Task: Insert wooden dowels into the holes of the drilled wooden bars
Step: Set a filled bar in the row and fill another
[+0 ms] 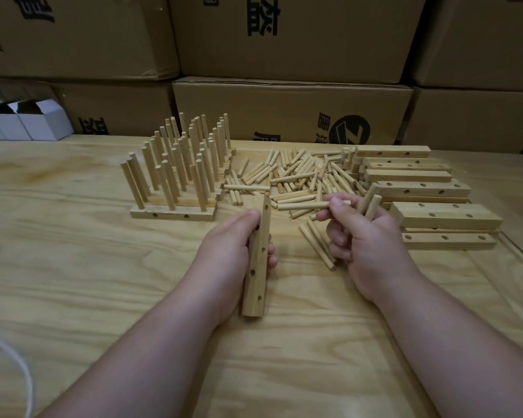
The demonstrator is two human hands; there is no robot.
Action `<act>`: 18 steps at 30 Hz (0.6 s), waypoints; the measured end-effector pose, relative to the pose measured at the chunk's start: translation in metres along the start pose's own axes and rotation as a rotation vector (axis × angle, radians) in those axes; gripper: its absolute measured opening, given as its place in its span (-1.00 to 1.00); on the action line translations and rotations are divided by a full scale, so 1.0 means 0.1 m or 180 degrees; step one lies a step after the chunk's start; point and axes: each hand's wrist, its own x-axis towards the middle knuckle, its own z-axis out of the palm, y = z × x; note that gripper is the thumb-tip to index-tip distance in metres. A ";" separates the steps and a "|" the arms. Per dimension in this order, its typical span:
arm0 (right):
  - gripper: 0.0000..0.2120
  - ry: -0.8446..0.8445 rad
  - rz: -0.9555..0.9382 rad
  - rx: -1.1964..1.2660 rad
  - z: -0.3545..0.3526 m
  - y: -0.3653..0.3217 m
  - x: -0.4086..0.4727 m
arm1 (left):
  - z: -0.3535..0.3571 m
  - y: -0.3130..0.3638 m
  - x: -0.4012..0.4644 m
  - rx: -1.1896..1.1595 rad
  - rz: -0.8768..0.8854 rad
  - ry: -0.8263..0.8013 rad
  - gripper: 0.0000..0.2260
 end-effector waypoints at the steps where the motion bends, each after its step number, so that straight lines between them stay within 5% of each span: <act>1: -0.90 -0.0074 0.0020 0.0011 0.00 0.00 0.01 | -0.02 0.02 0.02 0.0146 0.0048 -0.0040 -0.80; 7: -0.89 -0.0468 0.0050 -0.0155 0.03 0.01 0.03 | -0.08 0.03 0.04 0.0273 0.0131 -0.0227 -0.82; 18: -0.88 -0.0349 -0.0052 -0.0358 0.04 0.04 0.04 | -0.07 0.00 0.04 0.0639 0.0302 0.0032 -0.65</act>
